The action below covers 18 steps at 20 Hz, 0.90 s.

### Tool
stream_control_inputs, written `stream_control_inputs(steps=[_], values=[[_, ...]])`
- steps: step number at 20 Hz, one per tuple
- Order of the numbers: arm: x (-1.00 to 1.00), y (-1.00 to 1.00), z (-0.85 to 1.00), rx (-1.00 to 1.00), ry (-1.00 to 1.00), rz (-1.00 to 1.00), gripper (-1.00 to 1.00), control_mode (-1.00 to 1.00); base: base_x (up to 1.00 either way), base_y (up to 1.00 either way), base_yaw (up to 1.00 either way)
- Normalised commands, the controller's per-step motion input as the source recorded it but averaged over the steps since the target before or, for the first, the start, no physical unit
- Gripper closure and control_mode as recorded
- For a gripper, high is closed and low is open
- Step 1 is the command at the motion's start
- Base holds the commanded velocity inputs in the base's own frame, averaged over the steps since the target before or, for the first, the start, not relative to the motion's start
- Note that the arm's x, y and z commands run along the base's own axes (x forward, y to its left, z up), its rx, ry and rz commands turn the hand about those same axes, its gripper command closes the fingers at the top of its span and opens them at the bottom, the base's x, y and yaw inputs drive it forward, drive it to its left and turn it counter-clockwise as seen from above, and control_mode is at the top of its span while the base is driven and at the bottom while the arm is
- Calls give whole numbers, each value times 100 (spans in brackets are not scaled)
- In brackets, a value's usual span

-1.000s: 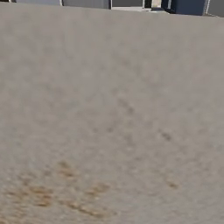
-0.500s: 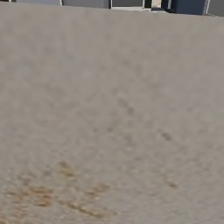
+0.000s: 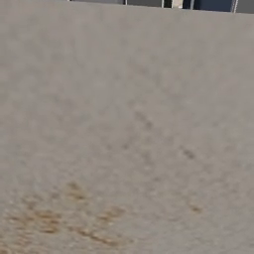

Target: Take the smaller bowl and place it next to the appetizer plate on the dining counter , and place the larger bowl next to the plate with cooked food.

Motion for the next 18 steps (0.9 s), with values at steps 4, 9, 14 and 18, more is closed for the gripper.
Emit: stream_control_inputs(steps=[4, 9, 14, 18], values=[[0, 0, 14, 14, 0, -13, 100, -100, 0, 0, 0], [-1, -9, 0, 10, 1, -16, 100, -100, 0, 0, 0], [0, -3, 0, 8, 6, -14, 100, -100, 0, 0, 0], [3, 0, 0, 9, 7, -6, -100, -100, 0, 0, 0]])
